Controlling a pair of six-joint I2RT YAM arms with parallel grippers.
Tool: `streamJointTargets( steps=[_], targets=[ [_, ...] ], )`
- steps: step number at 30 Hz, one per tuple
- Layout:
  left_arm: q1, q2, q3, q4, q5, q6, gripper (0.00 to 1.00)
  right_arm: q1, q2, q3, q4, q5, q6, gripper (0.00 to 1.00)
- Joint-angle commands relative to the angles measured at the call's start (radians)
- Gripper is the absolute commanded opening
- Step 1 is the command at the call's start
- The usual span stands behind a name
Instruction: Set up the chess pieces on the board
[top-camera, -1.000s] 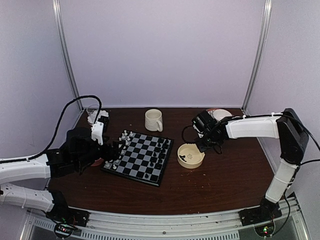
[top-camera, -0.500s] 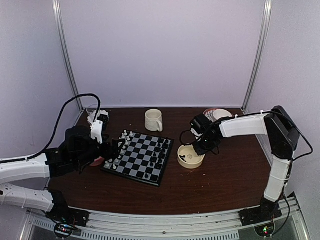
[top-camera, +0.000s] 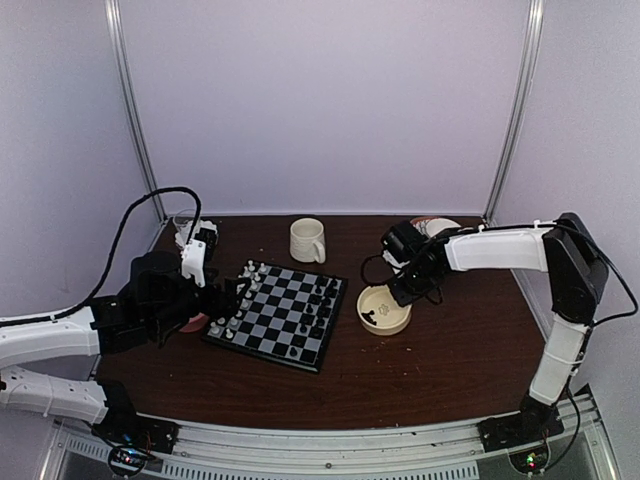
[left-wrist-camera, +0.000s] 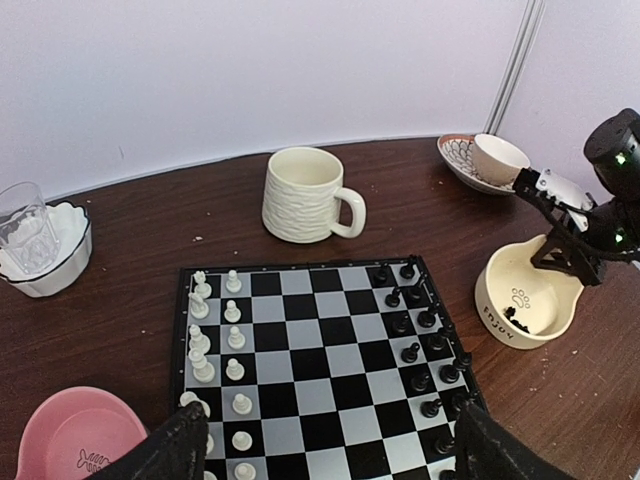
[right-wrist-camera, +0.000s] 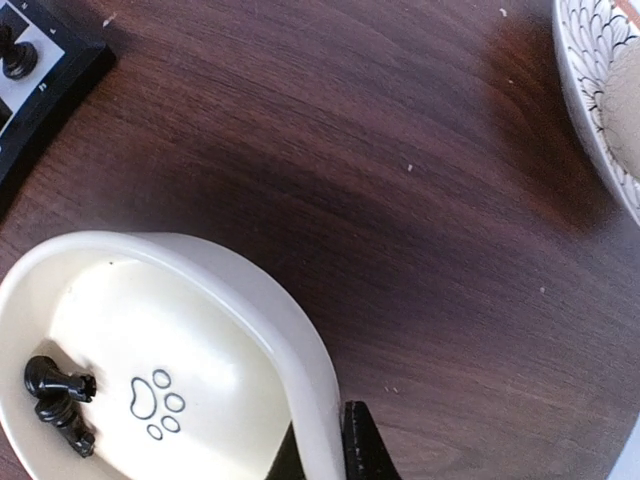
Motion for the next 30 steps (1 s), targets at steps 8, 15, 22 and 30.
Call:
streamJointTargets(
  steps=[8, 15, 22, 30],
  targets=[
    [0.003, 0.061, 0.062, 0.030, 0.110, 0.043, 0.80, 0.122, -0.102, 0.032, -0.104, 0.326, -0.034, 0.00],
    [-0.024, 0.224, 0.172, 0.002, 0.267, 0.063, 0.66, 0.143, -0.176, -0.026, -0.013, 0.299, -0.043, 0.00],
    [-0.061, 0.278, 0.199, 0.030, 0.416, 0.129, 0.59, 0.176, -0.275, -0.107, 0.098, 0.288, -0.070, 0.00],
    [-0.162, 0.358, 0.229, 0.081, 0.453, 0.231, 0.54, 0.218, -0.301, -0.117, 0.131, 0.227, -0.074, 0.00]
  ],
)
